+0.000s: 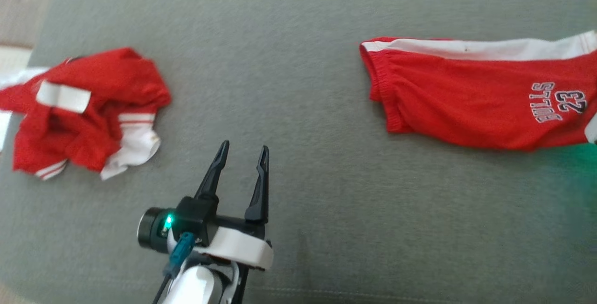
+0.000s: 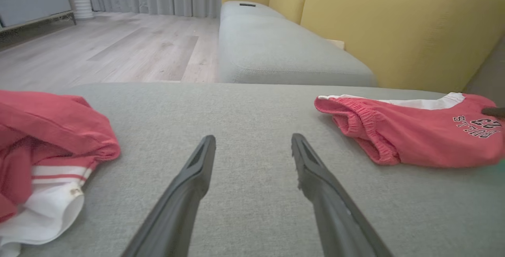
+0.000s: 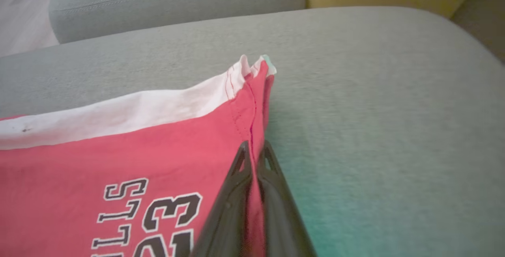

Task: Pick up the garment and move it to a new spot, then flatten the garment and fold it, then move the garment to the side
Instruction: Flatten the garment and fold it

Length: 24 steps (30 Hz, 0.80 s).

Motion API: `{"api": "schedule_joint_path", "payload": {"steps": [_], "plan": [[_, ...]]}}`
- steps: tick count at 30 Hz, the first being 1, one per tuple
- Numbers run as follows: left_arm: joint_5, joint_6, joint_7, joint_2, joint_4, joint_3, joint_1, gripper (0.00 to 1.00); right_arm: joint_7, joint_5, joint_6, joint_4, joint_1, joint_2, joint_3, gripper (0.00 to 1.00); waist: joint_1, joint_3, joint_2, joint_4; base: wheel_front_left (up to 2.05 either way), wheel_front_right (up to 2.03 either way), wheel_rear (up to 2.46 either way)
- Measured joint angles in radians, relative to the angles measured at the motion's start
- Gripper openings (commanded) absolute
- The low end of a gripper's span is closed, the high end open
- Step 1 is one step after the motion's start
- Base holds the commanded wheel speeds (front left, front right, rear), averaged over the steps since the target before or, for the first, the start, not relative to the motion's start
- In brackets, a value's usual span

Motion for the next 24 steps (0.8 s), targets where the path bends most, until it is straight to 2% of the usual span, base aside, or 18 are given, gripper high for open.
{"api": "schedule_joint_path", "payload": {"steps": [11, 18, 24], "plan": [[-0.001, -0.01, 0.0, 0.0, 0.015, 0.012, 0.038, 1.0, -0.059, -0.045, 0.0, 0.059, -0.008, 0.006, 0.018, 0.0, 0.0, -0.104, 0.0, -0.082, 0.0, 0.0, 0.0], [-0.002, -0.026, 0.0, 0.001, 0.037, 0.017, 0.055, 1.0, -0.068, -0.03, 0.0, -0.014, -0.042, 0.099, 0.03, 0.0, 0.0, -0.146, 0.0, -0.088, 0.0, 0.0, 0.0], [-0.019, -0.026, 0.0, 0.001, 0.049, -0.002, 0.069, 1.0, -0.067, -0.013, 0.0, -0.055, -0.042, 0.177, 0.044, 0.0, 0.0, -0.173, 0.0, -0.062, 0.0, 0.0, 0.0]]}}
